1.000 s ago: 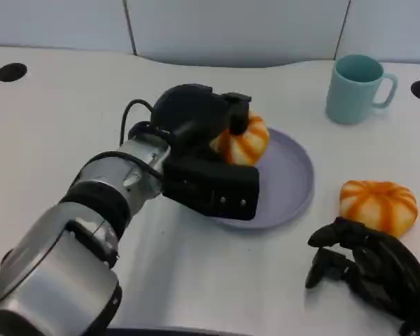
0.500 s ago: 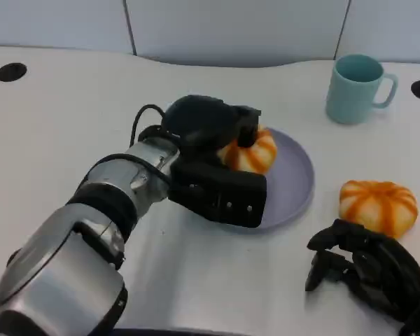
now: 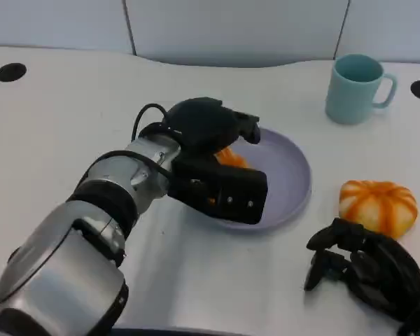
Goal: Grasp the bread from the table and place it into the plate.
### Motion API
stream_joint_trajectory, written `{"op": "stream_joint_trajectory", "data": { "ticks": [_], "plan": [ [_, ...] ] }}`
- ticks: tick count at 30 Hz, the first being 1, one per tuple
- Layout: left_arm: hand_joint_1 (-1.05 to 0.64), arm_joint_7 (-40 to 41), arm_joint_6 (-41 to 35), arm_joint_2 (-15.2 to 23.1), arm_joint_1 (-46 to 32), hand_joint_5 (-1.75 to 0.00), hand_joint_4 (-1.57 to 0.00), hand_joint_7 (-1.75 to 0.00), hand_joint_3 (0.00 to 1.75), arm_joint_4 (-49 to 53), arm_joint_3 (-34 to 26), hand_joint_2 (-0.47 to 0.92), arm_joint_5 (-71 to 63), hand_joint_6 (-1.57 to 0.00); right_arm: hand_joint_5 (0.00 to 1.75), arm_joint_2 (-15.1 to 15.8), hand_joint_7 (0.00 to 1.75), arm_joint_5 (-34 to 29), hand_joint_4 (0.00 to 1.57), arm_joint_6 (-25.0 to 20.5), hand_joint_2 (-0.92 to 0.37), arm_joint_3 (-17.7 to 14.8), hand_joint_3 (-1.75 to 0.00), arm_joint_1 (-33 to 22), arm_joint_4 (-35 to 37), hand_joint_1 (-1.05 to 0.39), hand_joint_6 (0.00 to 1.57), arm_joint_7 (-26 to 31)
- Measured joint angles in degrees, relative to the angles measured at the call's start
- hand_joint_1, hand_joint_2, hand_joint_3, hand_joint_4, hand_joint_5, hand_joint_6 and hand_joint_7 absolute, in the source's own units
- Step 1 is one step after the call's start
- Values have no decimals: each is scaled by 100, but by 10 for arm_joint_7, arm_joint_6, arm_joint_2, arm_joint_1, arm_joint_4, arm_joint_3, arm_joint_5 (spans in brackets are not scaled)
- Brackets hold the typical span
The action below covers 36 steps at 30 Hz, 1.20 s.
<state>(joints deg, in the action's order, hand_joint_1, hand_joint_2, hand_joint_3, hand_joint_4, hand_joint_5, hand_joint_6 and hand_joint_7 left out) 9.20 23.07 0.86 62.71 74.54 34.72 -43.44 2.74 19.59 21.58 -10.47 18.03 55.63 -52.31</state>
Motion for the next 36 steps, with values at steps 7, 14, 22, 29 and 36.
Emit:
{"op": "stream_joint_trajectory", "data": {
  "ticks": [7, 14, 22, 29, 36],
  "plan": [
    [-81, -15, 1, 0, 0, -98, 0, -30, 1, 0, -3, 90, 10, -43, 144, 0, 95, 3, 64, -8, -92, -4, -8, 2, 2, -53, 69, -14],
    [-79, -17, 1, 0, 0, -106, 0, -75, 1, 0, -4, 90, 11, -16, 143, 0, 96, 3, 64, -5, -92, -6, -8, 2, 4, -52, 70, -14],
    [-79, -18, 15, 3, 0, -96, 0, -93, 3, -5, -32, 92, 38, 0, 142, 0, 95, 6, 65, -9, -92, -9, -8, 9, 15, -54, 70, -20],
    [-79, -57, 53, 33, -5, -96, 0, -98, 5, -18, -95, 92, 109, 0, 141, 0, 96, 0, 61, -10, -92, -5, -10, 6, 5, -54, 71, -5],
    [-82, -114, 90, 51, -39, -103, 0, -100, 7, -35, -154, 92, 181, -1, 142, 0, 95, -3, 63, -15, -92, -3, -10, 2, -5, -51, 70, 4]
  ]
}}
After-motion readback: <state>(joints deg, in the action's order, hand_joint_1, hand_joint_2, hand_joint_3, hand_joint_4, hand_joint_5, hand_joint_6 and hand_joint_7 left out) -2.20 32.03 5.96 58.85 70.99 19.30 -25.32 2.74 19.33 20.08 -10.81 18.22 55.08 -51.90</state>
